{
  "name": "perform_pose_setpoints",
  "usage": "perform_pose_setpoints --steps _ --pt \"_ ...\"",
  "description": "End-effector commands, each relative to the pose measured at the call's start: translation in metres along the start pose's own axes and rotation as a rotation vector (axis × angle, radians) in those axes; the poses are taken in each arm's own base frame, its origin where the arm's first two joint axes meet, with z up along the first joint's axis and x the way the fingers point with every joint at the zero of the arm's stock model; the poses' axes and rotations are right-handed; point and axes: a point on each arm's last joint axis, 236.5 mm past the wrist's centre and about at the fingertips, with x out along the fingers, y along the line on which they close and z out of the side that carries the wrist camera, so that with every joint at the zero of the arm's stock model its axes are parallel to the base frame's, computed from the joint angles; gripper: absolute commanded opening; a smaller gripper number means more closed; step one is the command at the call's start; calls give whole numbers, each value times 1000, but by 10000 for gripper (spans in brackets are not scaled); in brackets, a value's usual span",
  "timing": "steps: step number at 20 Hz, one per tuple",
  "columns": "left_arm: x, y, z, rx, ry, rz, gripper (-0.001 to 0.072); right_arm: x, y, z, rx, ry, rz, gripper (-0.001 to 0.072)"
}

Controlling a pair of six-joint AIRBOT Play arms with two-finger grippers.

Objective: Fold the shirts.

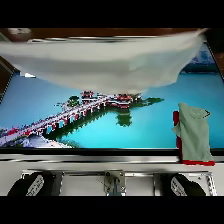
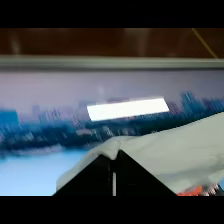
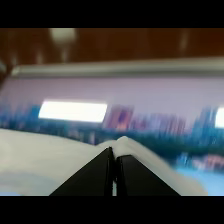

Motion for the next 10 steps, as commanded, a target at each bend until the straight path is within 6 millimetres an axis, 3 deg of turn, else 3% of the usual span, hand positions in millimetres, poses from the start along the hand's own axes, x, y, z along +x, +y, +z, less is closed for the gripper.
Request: perform_pose_setpoints --steps 1,3,5,7,10 --pt "-124 -39 112 205 -313 165 37 -144 72 122 -133 -464 -111 73" --pt "-166 -44 128 199 -390 243 38 -185 90 125 -198 -502 -165 73" --pt "-182 -50 123 173 -396 255 37 -203 96 110 -238 -458 -210 73" --pt "-183 -51 107 175 -330 260 37 -207 87 87 -240 -367 -268 73" --pt "-170 -36 69 161 -158 290 37 -194 69 47 -218 -177 -306 74"
